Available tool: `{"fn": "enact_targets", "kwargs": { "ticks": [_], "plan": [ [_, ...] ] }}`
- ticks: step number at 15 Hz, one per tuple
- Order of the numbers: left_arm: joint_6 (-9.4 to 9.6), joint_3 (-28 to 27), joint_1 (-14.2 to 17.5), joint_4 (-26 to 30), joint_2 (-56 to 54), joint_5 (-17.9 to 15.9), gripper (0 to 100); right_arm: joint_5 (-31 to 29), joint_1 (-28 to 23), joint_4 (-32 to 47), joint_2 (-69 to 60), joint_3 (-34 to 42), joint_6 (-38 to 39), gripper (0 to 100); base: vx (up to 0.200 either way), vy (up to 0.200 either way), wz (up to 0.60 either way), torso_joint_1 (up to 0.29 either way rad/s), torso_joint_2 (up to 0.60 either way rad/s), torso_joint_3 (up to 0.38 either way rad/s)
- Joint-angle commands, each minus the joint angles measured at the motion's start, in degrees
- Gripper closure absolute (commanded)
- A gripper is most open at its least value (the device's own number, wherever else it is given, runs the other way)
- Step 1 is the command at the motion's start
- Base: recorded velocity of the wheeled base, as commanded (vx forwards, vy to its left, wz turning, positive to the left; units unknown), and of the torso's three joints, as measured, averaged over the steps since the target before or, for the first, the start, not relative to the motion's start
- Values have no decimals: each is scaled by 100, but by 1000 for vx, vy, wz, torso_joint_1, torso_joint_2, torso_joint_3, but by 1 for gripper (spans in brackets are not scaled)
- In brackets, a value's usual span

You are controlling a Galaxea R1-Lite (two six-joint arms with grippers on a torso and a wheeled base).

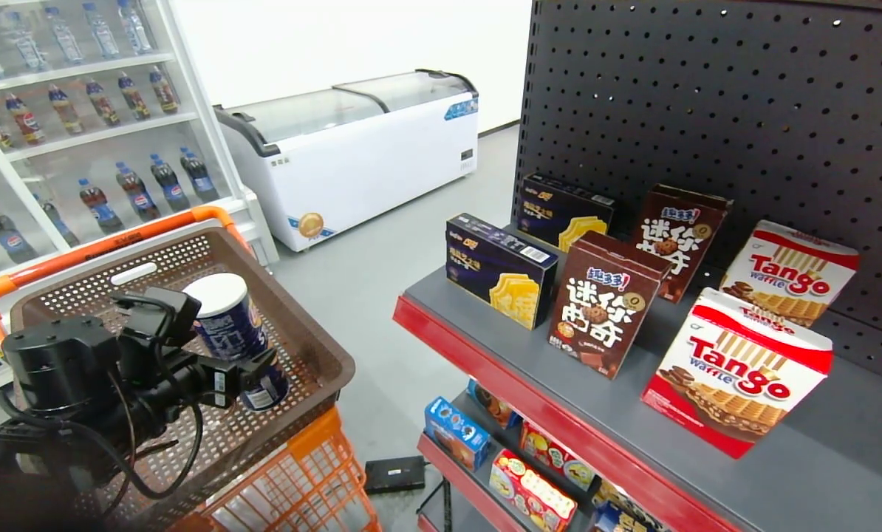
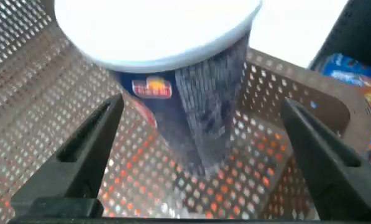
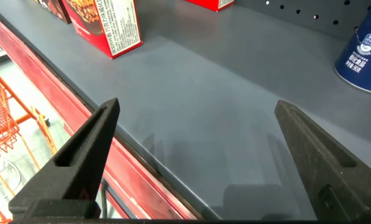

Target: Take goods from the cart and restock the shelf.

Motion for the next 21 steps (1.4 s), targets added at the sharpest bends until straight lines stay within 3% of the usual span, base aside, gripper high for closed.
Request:
{"fn": "enact_targets", "kwargs": {
  "ticks": [1, 9, 12, 13, 17, 21],
  "plan": [
    [1, -54, -28, -158, 426, 159, 0, 0, 4, 1, 7, 0, 0, 0, 0, 0, 0, 0, 0, 0],
    [1, -115, -28, -597, 839, 238, 0, 0, 4, 1, 7, 0, 0, 0, 0, 0, 0, 0, 0, 0],
    [1, -335, -37, -632, 962, 449, 0, 0, 4, 1, 7, 0, 0, 0, 0, 0, 0, 0, 0, 0],
    [1, -361, -46, -632, 979, 475, 100, 0, 4, 1, 7, 0, 0, 0, 0, 0, 0, 0, 0, 0],
    [19, -370, -63, -553, 1006, 616, 100, 0, 4, 1, 7, 0, 0, 0, 0, 0, 0, 0, 0, 0],
    [19, -572, -371, 185, 575, 484, 100, 0, 4, -7, 7, 0, 0, 0, 0, 0, 0, 0, 0, 0]
  ]
}}
